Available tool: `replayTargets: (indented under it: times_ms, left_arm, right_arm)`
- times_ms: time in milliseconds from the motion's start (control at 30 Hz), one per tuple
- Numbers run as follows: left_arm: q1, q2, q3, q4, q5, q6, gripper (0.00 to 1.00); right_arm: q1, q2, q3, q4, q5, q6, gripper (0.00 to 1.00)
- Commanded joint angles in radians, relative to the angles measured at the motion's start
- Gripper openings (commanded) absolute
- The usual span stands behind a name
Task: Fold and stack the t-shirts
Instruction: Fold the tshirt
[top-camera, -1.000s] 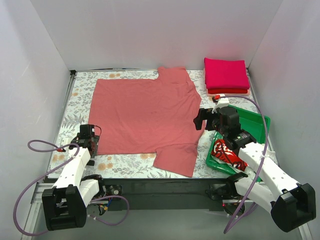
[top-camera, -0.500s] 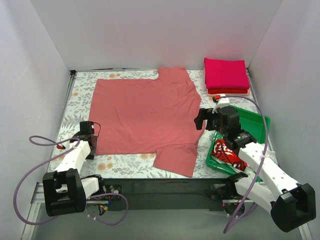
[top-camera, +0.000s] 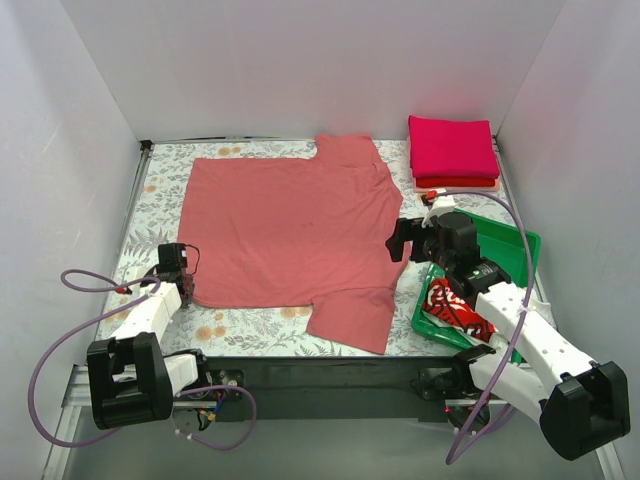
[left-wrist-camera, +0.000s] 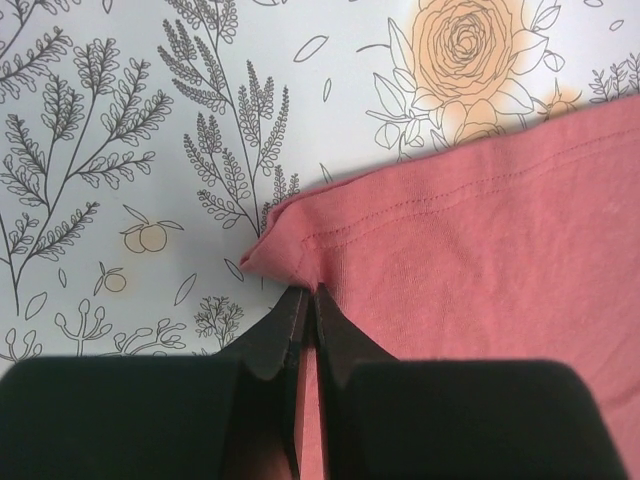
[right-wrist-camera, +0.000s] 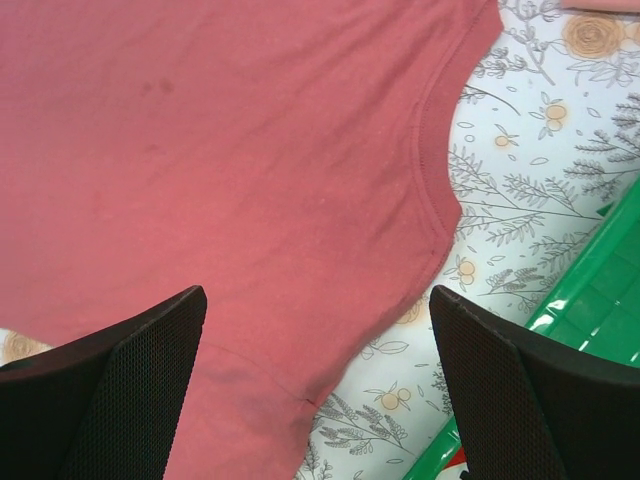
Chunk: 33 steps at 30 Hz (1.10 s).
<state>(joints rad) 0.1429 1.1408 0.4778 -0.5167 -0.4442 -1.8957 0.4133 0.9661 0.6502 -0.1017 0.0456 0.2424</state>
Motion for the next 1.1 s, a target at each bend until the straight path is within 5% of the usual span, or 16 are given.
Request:
replayTargets:
  times_ms: [0, 133, 533, 733, 1067]
  left_arm:
    - [0.007, -0.004, -0.005, -0.005, 0.021, 0.05, 0.0]
    - [0.007, -0.007, 0.005, -0.028, 0.01, 0.04, 0.0]
    - [0.007, -0.076, -0.004, 0.0, 0.012, 0.067, 0.0]
    - [0.007, -0.108, -0.03, 0.057, 0.065, 0.106, 0.0]
    - [0.007, -0.07, -0.019, 0.043, 0.058, 0.096, 0.0]
  right_arm:
    - [-0.004, -0.004, -0.003, 0.028, -0.097, -0.034, 0.98]
    - [0.042, 0.009, 0.014, -0.027, -0.123, -0.054, 0.97]
    - [0.543, 0.088, -0.01, -0.237, 0.112, 0.035, 0.94]
    - [0.694, 0.097, -0.058, -0.308, 0.066, 0.156, 0.9]
    - [0.776, 0.17, -0.104, -0.325, 0.086, 0.293, 0.79]
